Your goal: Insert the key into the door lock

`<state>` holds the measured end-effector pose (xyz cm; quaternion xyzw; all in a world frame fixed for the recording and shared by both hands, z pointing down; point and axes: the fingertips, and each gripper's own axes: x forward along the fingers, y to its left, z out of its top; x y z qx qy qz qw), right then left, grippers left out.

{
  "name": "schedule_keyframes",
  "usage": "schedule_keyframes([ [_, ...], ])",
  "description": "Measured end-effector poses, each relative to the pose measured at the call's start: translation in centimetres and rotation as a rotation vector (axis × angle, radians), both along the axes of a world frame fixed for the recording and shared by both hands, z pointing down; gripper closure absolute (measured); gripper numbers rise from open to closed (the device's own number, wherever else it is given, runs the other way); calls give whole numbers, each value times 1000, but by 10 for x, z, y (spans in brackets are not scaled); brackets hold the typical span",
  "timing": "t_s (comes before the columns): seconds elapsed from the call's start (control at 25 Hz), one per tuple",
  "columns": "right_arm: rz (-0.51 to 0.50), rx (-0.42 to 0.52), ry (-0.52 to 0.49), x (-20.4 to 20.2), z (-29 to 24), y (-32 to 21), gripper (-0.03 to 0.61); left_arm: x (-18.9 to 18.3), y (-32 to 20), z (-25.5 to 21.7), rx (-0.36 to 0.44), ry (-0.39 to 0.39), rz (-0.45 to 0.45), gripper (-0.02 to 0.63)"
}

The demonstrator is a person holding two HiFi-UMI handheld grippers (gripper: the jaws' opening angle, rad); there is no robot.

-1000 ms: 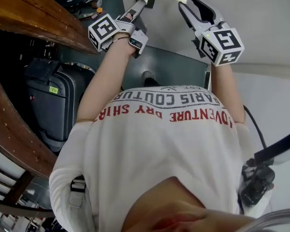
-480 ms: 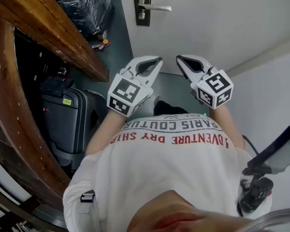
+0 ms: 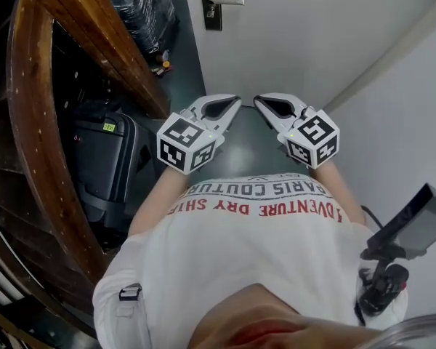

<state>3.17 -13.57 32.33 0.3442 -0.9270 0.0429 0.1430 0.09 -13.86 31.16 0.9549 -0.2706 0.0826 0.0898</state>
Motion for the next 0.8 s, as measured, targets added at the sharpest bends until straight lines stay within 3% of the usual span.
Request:
schedule_keyframes([
  [0.24,82,-79,-20,51,45,156,577,47,150,39,-69,-7,20,612],
  [0.48,28,-125,-58,112,119,252,577,113,245,107,-132,-49,-7,612],
  [0.6,16,-96,-66,121,101,291,577,126,294,98,-153,-16,-1,612],
  [0.8,23,-58,-34,86,35,376,577,90,378,36,-123,11,-9,612],
])
